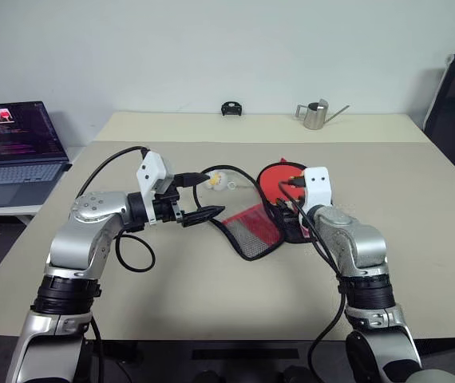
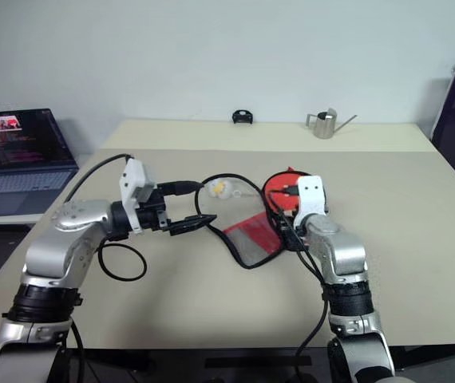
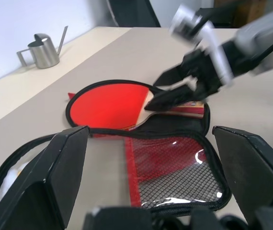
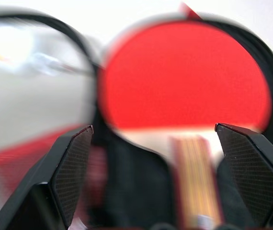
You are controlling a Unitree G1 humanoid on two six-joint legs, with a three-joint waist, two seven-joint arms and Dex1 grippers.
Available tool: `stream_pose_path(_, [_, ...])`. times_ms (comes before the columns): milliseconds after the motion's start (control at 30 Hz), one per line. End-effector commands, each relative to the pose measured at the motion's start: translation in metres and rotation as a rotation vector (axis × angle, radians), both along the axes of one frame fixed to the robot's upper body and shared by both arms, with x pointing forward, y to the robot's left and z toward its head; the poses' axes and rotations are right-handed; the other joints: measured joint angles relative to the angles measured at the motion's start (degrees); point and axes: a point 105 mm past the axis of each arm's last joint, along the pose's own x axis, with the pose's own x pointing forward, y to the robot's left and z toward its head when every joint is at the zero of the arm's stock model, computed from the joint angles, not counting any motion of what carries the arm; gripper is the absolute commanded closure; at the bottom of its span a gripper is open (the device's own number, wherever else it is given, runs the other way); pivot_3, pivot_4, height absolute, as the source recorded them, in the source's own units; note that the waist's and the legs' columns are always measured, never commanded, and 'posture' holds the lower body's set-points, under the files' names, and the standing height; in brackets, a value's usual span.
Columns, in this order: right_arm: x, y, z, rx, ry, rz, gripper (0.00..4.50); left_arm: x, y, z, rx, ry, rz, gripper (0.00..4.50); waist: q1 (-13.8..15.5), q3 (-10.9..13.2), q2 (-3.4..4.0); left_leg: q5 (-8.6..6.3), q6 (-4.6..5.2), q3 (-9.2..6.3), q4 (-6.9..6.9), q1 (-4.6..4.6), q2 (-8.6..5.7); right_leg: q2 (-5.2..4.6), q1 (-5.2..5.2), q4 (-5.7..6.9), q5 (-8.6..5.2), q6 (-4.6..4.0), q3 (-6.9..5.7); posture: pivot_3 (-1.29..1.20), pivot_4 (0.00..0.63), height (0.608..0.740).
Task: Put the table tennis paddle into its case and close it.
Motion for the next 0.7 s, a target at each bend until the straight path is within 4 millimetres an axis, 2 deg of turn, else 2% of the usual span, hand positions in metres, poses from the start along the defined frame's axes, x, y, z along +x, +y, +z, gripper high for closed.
stream_pose_path(33, [-0.025, 0.007, 0.023, -0.044, -0.122, 0.167, 0.02, 0.002, 0.01, 0.01, -0.011, -0.055, 0.047, 0.0, 0.1, 0.0, 0.0, 0.0, 0.01, 0.0, 0.0, 0.0, 0.0, 0.0, 0.0, -0.02, 0.0, 0.0, -0.01, 0.0, 0.15, 0.74])
stream_pose_path(200, [-0.044, -0.007, 0.02, -0.116, -0.136, 0.291, 0.02, 0.005, 0.019, 0.005, -0.007, -0.045, 0.093, 0.0, 0.2, 0.0, -0.01, -0.1, 0.18, -0.03, 0.02, 0.01, -0.02, 0.0, 0.06, -0.02, 0.0, 0.0, -0.03, 0.0, 0.15, 0.74])
stream_pose_path(400, [-0.057, -0.021, 0.036, -0.152, -0.15, 0.425, 0.02, 0.021, 0.031, -0.001, 0.015, -0.06, 0.219, 0.0, 0.0, 0.0, -0.01, -0.13, 0.24, -0.05, 0.02, 0.13, -0.01, 0.02, 0.12, 0.03, 0.0, 0.0, -0.03, 0.0, 0.15, 0.74])
stream_pose_path(467, [-0.058, -0.029, 0.044, -0.164, -0.167, 0.445, 0.02, 0.03, 0.038, -0.004, 0.019, -0.063, 0.287, 0.0, 0.1, 0.0, -0.01, -0.13, 0.24, -0.06, 0.01, 0.13, -0.01, 0.02, 0.13, 0.01, 0.0, 0.0, -0.03, 0.0, 0.15, 0.74])
stream_pose_path(567, [-0.065, -0.043, 0.061, -0.2, -0.198, 0.499, 0.02, 0.051, 0.059, -0.012, 0.02, -0.06, 0.471, 0.0, 0.2, 0.0, -0.03, -0.13, 0.24, -0.06, 0.03, 0.11, -0.02, 0.0, 0.14, -0.01, 0.0, 0.0, -0.06, 0.0, 0.15, 0.74])
stream_pose_path(700, [-0.077, -0.049, 0.074, -0.229, -0.228, 0.575, 0.02, 0.07, 0.08, -0.025, 0.036, -0.048, 0.628, 0.0, 0.4, 0.0, -0.04, -0.13, 0.24, -0.08, 0.04, 0.1, -0.01, 0.01, 0.15, -0.03, 0.0, 0.0, -0.09, 0.0, 0.15, 0.74])
